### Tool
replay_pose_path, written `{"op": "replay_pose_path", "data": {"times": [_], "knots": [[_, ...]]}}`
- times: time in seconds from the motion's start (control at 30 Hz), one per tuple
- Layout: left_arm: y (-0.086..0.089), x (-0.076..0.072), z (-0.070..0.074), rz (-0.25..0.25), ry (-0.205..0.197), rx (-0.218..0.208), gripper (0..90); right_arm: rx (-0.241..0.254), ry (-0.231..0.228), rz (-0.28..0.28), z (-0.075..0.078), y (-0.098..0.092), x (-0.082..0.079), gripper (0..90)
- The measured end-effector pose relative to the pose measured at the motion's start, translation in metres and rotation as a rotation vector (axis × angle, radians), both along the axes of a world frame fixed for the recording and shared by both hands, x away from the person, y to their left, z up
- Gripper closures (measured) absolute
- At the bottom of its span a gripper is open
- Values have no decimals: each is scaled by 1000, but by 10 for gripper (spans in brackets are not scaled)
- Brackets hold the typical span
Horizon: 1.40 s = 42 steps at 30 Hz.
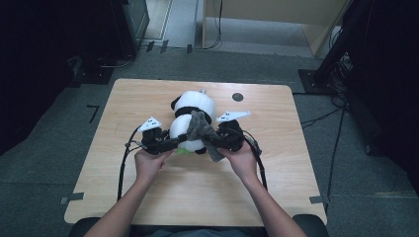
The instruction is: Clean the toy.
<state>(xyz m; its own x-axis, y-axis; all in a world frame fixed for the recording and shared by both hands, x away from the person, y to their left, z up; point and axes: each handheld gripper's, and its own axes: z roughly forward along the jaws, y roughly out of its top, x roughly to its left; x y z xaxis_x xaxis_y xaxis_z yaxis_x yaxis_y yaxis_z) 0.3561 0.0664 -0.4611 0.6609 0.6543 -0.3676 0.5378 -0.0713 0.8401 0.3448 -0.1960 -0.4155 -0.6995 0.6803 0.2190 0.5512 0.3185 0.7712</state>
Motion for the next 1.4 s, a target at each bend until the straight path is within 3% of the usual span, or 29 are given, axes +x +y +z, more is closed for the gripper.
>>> {"op": "replay_pose_path", "data": {"times": [0.07,0.23,0.4,0.5,0.6,0.73,0.9,1.03,1.4], "knots": [[2,2,-2,9,17,-22,454,10,2,5,-2,3,-1,760],[2,2,-1,33,5,-21,455,14,13,41,-6,17,-6,761],[2,1,1,44,1,-25,455,-24,11,106,-16,37,-14,764],[4,3,1,44,25,-30,455,-51,-10,130,-26,45,-17,761],[8,5,2,53,31,-50,455,-49,-5,147,-33,47,-17,762],[10,6,5,57,27,-80,453,-100,-4,162,-43,53,-17,762],[15,6,10,34,44,-148,451,-138,10,159,-55,56,-14,765],[15,3,15,26,13,-125,451,-148,14,134,-59,50,-9,765],[23,6,15,27,7,-92,450,-172,15,101,-60,31,0,761]]}}
